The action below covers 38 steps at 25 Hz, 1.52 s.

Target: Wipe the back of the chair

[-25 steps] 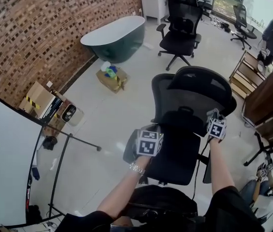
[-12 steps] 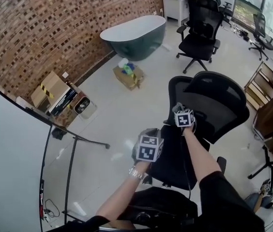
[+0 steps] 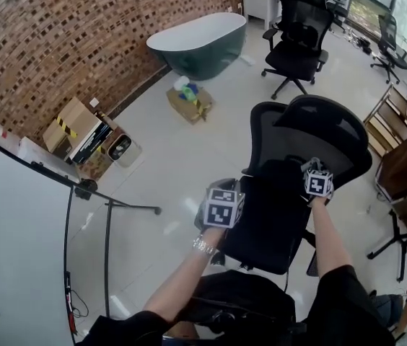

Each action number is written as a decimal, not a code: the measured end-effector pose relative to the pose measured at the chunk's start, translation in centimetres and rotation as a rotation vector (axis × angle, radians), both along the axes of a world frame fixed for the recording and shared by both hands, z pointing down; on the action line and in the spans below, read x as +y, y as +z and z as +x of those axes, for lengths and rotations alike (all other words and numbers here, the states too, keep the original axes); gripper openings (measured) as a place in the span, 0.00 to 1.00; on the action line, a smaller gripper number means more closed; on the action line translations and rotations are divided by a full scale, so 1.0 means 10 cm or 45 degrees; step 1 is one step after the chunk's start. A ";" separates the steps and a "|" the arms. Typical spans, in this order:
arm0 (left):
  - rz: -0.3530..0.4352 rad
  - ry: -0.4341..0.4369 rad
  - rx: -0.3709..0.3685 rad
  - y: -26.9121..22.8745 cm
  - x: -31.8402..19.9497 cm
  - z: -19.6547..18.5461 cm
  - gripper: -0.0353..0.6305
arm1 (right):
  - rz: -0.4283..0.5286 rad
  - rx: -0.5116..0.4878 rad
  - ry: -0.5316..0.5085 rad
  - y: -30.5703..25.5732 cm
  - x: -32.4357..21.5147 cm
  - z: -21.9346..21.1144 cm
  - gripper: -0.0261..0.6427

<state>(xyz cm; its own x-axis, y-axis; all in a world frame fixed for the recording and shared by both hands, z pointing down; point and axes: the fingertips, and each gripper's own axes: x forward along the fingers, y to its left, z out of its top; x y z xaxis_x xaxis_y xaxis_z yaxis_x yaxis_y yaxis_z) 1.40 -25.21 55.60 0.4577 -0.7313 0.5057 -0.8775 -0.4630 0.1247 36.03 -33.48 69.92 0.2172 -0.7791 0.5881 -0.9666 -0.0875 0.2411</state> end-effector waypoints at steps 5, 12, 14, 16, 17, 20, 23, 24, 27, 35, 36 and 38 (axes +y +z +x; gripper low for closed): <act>-0.019 0.046 0.016 0.02 0.02 0.16 0.09 | -0.086 0.025 0.324 0.10 0.72 1.08 0.11; -0.019 0.042 0.008 0.00 0.08 0.07 0.09 | -0.026 -0.119 0.167 0.12 0.59 0.19 0.11; -0.017 0.022 0.003 -0.01 0.10 -0.01 0.09 | 0.025 -0.166 0.006 0.06 0.36 -0.45 0.11; -0.014 0.001 -0.005 -0.03 0.12 -0.10 0.09 | 0.065 -0.226 -0.146 0.02 0.12 -1.11 0.11; -0.013 -0.009 -0.010 -0.04 0.12 -0.14 0.09 | 0.076 -0.247 -0.205 0.01 0.00 -1.40 0.11; -0.008 -0.031 -0.015 -0.07 0.15 -0.22 0.09 | 0.034 -0.228 -0.326 0.11 -0.29 -1.94 0.11; -0.006 -0.043 -0.022 -0.09 0.21 -0.26 0.09 | -0.088 -0.158 -0.386 0.37 -0.45 -2.09 0.11; -0.008 -0.045 -0.027 -0.09 0.23 -0.28 0.09 | -0.117 -0.153 -0.389 0.44 -0.47 -2.07 0.11; -0.014 -0.041 -0.031 -0.07 0.26 -0.29 0.09 | -0.148 -0.160 -0.297 0.53 -0.48 -1.70 0.11; -0.018 0.021 -0.006 -0.03 0.23 -0.10 0.09 | -0.223 -0.095 0.048 0.69 0.27 0.06 0.11; -0.015 0.041 -0.003 -0.05 0.22 -0.03 0.09 | -0.230 -0.066 0.083 0.66 0.39 0.31 0.11; -0.002 0.088 0.001 -0.10 0.20 0.13 0.09 | -0.241 -0.001 0.161 0.55 0.66 0.81 0.11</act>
